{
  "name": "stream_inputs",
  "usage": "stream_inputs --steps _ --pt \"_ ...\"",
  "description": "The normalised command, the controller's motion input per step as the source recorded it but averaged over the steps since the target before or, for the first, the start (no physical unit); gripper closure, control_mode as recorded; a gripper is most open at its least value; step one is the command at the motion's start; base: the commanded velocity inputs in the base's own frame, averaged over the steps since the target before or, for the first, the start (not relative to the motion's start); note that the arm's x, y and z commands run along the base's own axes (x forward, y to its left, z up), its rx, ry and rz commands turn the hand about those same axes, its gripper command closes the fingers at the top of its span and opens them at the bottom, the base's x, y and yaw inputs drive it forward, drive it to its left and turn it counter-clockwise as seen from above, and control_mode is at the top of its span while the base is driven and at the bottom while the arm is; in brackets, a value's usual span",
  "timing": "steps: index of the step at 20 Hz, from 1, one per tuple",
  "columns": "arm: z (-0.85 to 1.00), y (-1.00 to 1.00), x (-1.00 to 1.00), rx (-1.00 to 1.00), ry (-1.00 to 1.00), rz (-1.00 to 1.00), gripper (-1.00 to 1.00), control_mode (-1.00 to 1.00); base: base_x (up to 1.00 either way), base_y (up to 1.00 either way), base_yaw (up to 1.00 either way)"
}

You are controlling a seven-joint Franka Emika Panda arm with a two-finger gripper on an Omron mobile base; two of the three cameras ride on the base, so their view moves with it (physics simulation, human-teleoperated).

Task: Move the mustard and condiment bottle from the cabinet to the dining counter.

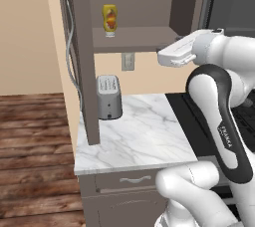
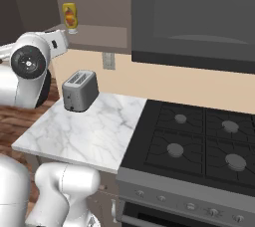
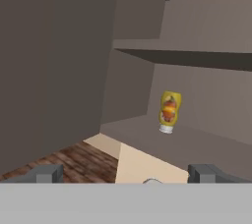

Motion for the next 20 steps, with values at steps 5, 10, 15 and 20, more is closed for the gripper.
stream_inputs --steps 5,10,15,20 --pt "0.00 0.05 0.31 0.00 0.00 0.00 -1.00 -1.00 0.00 0.00 0.00" --pt "0.00 -0.03 0.30 0.00 0.00 0.00 -1.00 -1.00 0.00 0.00 0.00" --pt "0.00 -0.05 0.22 0.00 0.00 0.00 -1.00 -1.00 0.00 0.00 0.00" --pt "0.00 -0.01 0.23 0.00 0.00 0.00 -1.00 -1.00 0.00 0.00 0.00"
